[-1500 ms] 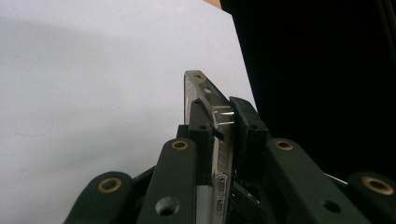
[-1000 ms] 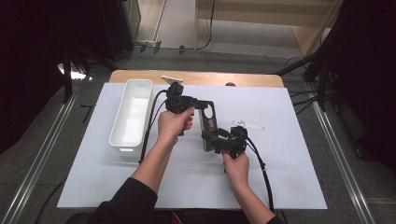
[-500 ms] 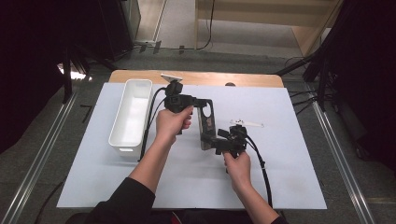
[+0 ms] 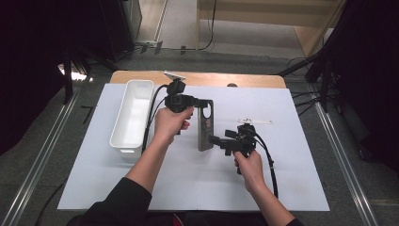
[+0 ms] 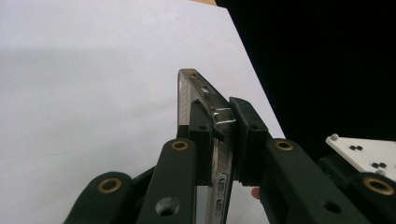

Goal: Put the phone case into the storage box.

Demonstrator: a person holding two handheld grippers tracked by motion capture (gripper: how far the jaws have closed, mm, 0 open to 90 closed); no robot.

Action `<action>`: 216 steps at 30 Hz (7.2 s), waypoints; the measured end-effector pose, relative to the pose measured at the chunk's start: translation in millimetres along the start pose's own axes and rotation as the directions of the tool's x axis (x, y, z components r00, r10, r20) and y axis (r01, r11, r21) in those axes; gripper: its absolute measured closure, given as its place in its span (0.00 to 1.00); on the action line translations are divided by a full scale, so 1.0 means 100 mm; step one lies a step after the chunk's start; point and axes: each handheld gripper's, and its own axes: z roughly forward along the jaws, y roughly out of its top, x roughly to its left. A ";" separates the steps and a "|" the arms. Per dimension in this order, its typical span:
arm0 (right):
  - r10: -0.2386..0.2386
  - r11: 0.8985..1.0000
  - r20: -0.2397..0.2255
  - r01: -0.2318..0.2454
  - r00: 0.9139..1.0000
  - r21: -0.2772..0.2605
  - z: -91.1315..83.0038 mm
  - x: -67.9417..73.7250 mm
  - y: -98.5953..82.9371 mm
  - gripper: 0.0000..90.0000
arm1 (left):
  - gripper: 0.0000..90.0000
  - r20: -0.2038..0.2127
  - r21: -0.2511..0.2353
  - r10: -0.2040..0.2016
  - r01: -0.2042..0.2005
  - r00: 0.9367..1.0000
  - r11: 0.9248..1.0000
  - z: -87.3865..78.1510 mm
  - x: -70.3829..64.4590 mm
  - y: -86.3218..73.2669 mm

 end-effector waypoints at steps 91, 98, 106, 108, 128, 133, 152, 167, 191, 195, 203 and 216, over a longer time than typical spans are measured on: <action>-0.218 0.975 -0.144 0.222 0.965 0.011 -0.25 0.07 0.27 0.14 | 0.88 0.316 0.038 0.364 -0.395 0.876 0.918 -0.38 -0.19 -0.54; -0.238 0.971 -0.150 0.241 0.960 0.002 -0.24 0.09 0.26 0.23 | 0.88 0.330 0.025 0.383 -0.414 0.863 0.910 -0.38 -0.21 -0.55; -0.229 0.973 -0.175 0.231 0.957 -0.014 -0.22 0.08 0.27 0.36 | 0.88 0.341 0.021 0.403 -0.435 0.850 0.900 -0.37 -0.23 -0.57; -0.230 0.973 -0.181 0.231 0.956 -0.017 -0.21 0.07 0.27 0.38 | 0.88 0.344 0.018 0.402 -0.434 0.849 0.901 -0.37 -0.23 -0.57; -0.248 0.968 -0.236 0.246 0.940 -0.038 -0.19 0.07 0.27 0.72 | 0.88 0.347 -0.003 0.421 -0.448 0.838 0.894 -0.35 -0.22 -0.59; -0.245 0.969 -0.241 0.244 0.939 -0.035 -0.20 0.08 0.27 0.75 | 0.88 0.346 -0.008 0.424 -0.449 0.837 0.893 -0.36 -0.22 -0.59; -0.254 0.967 -0.226 0.253 0.941 -0.031 -0.24 0.10 0.30 0.78 | 0.87 0.321 -0.020 0.439 -0.457 0.839 0.889 -0.36 -0.23 -0.59; -0.256 0.966 -0.224 0.254 0.940 -0.040 -0.29 0.10 0.31 0.78 | 0.61 0.291 -0.027 0.472 -0.486 0.832 0.874 -0.36 -0.28 -0.61; -0.260 0.965 -0.156 0.259 0.953 -0.025 -0.36 0.06 0.35 0.78 | 0.33 0.135 -0.043 0.509 -0.509 0.850 0.860 -0.41 -0.30 -0.65; -0.254 0.967 -0.149 0.254 0.956 -0.024 -0.36 0.06 0.35 0.78 | 0.32 0.102 -0.045 0.521 -0.520 0.847 0.853 -0.41 -0.31 -0.68; -0.257 0.966 -0.127 0.256 0.958 -0.018 -0.36 0.06 0.37 0.78 | 0.33 0.056 -0.050 0.509 -0.507 0.859 0.860 -0.41 -0.31 -0.73; -0.244 0.970 -0.097 0.243 0.965 -0.016 -0.36 0.07 0.39 0.78 | 0.33 -0.045 -0.075 0.509 -0.511 0.859 0.856 -0.44 -0.37 -0.84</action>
